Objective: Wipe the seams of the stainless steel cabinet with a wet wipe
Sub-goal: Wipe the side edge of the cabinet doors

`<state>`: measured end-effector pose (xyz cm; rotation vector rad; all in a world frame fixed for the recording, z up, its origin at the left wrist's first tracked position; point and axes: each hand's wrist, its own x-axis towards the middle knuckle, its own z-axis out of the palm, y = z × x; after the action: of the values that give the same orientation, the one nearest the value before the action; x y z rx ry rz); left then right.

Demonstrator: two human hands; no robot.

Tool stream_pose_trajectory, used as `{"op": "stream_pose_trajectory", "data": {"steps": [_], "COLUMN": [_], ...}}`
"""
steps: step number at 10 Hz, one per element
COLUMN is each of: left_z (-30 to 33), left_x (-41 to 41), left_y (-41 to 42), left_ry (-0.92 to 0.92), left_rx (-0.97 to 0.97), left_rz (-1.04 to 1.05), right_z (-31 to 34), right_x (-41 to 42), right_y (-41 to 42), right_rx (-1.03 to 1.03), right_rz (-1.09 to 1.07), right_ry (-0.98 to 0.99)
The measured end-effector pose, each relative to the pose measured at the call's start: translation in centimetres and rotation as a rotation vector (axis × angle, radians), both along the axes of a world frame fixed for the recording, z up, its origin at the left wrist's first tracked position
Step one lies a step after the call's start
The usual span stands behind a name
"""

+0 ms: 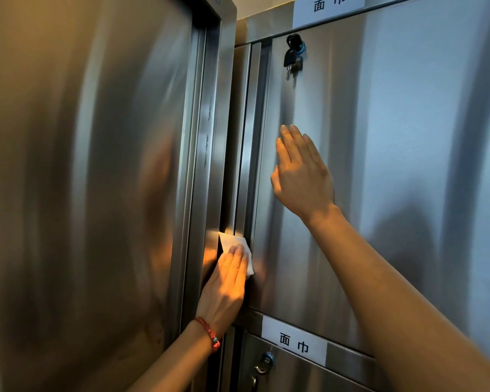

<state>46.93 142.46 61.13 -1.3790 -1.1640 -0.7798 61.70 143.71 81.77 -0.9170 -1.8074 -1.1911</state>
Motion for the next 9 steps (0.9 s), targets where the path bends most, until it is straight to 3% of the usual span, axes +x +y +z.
{"op": "stream_pose_trajectory", "data": {"steps": [5,9], "left_z": [4.4,8.2], "left_x": [0.0,0.3], "left_y": [0.0,0.2], "left_ry": [0.109,0.087], "left_rx": [0.041,0.013], "left_rz": [0.085,0.101], "right_z": [-0.1,-0.1], "right_x": [0.0,-0.1], "right_y": [-0.2,-0.3], "right_rx": [0.001,0.012], "right_rz": [-0.005,0.002], "right_ry": [-0.001,0.006]}}
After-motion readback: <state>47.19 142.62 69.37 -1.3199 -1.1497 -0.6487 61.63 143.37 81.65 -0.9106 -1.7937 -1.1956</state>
